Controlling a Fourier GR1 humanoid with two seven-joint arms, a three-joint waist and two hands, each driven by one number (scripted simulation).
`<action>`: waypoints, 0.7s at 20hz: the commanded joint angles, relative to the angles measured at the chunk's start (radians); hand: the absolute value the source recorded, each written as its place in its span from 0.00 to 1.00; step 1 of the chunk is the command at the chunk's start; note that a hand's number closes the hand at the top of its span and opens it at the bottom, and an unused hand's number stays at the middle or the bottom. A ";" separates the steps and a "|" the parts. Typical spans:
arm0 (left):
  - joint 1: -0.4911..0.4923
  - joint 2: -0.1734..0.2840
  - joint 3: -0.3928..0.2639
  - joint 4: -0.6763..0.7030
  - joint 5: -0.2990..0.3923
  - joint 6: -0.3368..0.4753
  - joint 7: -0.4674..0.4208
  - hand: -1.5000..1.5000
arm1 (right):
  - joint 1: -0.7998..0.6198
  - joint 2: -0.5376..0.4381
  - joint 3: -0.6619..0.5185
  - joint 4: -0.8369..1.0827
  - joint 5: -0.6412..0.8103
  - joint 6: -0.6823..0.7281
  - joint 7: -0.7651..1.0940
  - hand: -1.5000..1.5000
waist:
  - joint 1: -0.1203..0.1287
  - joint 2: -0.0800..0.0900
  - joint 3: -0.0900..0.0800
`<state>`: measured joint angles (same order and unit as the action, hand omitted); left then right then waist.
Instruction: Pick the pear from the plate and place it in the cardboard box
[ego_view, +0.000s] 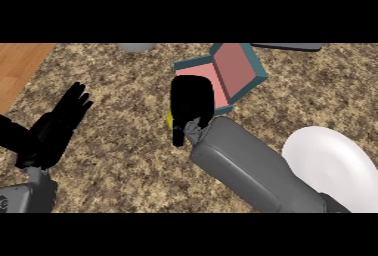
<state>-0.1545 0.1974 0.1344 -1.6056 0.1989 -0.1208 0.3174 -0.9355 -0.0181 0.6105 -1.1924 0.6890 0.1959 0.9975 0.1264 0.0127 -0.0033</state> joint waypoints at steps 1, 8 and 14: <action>0.004 0.002 -0.002 0.029 -0.009 -0.011 -0.024 0.50 | -0.185 0.017 0.095 0.053 -0.050 -0.110 0.132 1.00 | 0.000 0.000 0.000; 0.014 0.020 0.030 0.038 0.003 -0.013 -0.029 0.50 | -0.444 0.018 0.115 0.039 -0.004 -0.183 0.319 1.00 | -0.036 -0.018 -0.001; 0.033 0.014 0.041 0.017 -0.004 0.007 -0.038 0.50 | -0.593 0.017 0.004 0.202 0.043 -0.199 0.362 1.00 | -0.057 -0.014 0.000</action>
<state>-0.1355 0.2065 0.1653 -1.5734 0.1941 -0.1161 0.2862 -1.4232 -0.0147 0.6654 -1.0740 0.7089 0.0364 1.1627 0.0779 -0.0018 -0.0040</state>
